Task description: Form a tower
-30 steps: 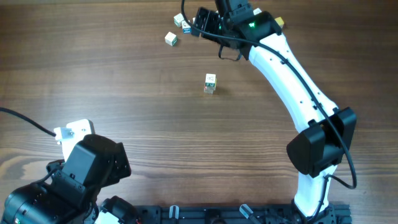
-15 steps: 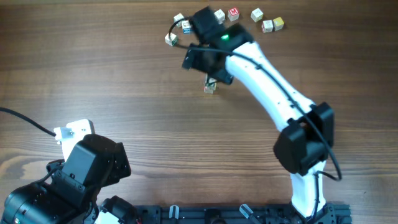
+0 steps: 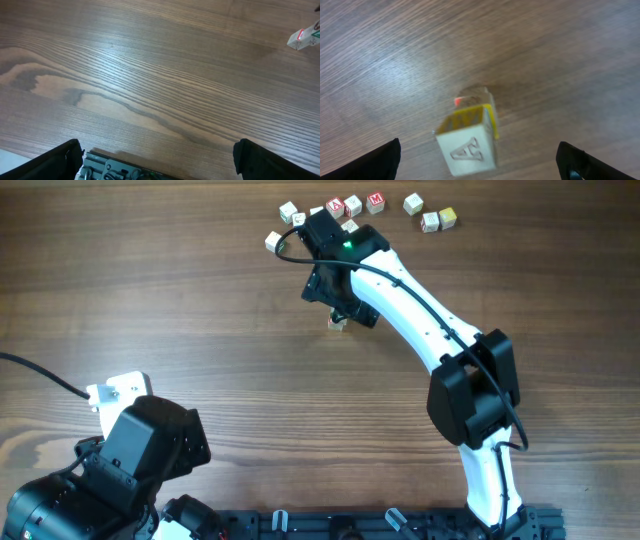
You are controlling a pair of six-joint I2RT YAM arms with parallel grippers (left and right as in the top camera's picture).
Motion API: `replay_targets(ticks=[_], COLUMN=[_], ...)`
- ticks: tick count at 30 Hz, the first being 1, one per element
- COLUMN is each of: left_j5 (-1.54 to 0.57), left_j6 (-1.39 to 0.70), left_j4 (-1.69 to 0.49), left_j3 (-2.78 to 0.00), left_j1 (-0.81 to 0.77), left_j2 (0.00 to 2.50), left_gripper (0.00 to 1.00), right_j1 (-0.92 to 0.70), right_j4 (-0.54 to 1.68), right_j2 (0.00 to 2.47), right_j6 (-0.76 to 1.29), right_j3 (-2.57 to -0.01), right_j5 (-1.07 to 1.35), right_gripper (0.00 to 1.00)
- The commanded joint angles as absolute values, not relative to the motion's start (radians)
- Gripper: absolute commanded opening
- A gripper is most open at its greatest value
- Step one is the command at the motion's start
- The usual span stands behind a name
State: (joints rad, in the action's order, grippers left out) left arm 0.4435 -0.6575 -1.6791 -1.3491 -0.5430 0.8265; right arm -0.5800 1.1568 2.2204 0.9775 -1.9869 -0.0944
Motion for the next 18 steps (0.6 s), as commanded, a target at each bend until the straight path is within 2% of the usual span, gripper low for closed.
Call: replay_targets(ticks=[1,11,18], left_j5=[0.445,0.445,0.445], left_j6=[-0.667,-0.667,-0.667], left_j4=[-1.677,-1.677,-1.677], left_j3=[-1.348,-1.348,-1.348], left_j1=[-0.538,-0.538,-0.538], left_j2=[0.826,0.826,0.826], left_gripper=[1.0,1.0,1.0], right_j1=[-0.573,-0.556,-0.544], right_j4=[1.135,1.125,1.115], right_j2=[2.271,2.327,2.365], right_j6=[0.906,0.867,0.826], right_j3=[-1.987,-1.987,-1.987], right_j5=[-0.043,0.018,0.054], right_gripper=[1.0,0.99,0.89])
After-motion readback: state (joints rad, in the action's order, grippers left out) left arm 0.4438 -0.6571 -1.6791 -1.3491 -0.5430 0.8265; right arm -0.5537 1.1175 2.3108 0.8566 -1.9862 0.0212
